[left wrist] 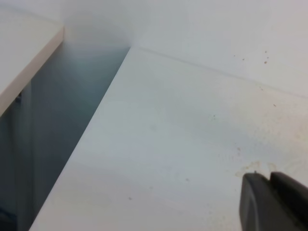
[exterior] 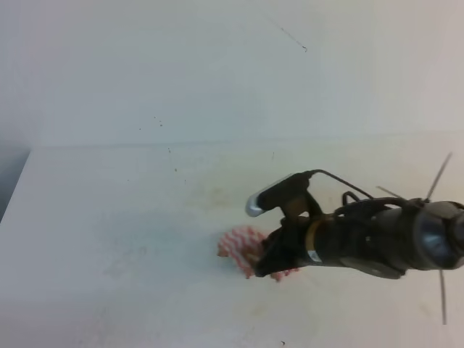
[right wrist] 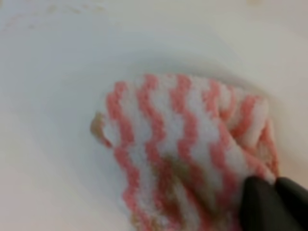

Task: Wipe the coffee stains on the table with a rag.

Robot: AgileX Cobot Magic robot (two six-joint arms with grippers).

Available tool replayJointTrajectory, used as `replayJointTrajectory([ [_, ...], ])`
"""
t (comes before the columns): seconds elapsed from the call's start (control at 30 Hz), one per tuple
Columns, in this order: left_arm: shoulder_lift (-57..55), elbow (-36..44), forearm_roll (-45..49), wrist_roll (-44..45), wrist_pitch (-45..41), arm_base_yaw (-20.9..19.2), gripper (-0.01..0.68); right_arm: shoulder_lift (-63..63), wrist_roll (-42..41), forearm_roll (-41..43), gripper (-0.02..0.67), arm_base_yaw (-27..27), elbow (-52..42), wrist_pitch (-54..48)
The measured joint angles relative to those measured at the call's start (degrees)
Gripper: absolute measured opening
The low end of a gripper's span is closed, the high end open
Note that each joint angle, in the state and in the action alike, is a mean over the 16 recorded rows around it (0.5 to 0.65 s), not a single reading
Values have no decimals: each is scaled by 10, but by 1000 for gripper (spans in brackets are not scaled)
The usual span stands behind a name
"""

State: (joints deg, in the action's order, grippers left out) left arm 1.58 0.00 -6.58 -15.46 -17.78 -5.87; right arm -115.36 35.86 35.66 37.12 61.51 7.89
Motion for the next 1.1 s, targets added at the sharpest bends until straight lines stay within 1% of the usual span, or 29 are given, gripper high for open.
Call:
replayJointTrajectory([
  [0.1,0,1,0,0,0,0,-3,47,-28,-27,20,-30,-50,12],
  [0.2,0,2,0,0,1,0,-3,106,-75,-69,20,-58,-107,32],
  [0.3,0,6,0,0,2,0,-3,171,-144,-129,20,-80,-162,49],
  [0.43,0,7,0,0,3,0,-3,256,-264,-231,34,-100,-220,56],
  [0.5,0,8,0,0,4,0,-3,295,-325,-285,58,-105,-241,52],
  [0.6,0,7,0,0,4,0,-3,347,-408,-361,115,-109,-262,35],
  [0.73,0,7,0,0,6,0,-3,406,-490,-441,196,-110,-276,-1],
  [0.83,0,4,0,0,7,0,-3,450,-527,-481,224,-110,-279,-38],
  [0.93,0,3,0,0,7,0,-3,501,-544,-503,224,-110,-279,-81],
  [1.0,0,3,0,0,7,0,-3,540,-549,-510,208,-110,-279,-112],
  [1.1,0,2,0,0,9,0,-3,605,-553,-513,157,-110,-280,-161],
])
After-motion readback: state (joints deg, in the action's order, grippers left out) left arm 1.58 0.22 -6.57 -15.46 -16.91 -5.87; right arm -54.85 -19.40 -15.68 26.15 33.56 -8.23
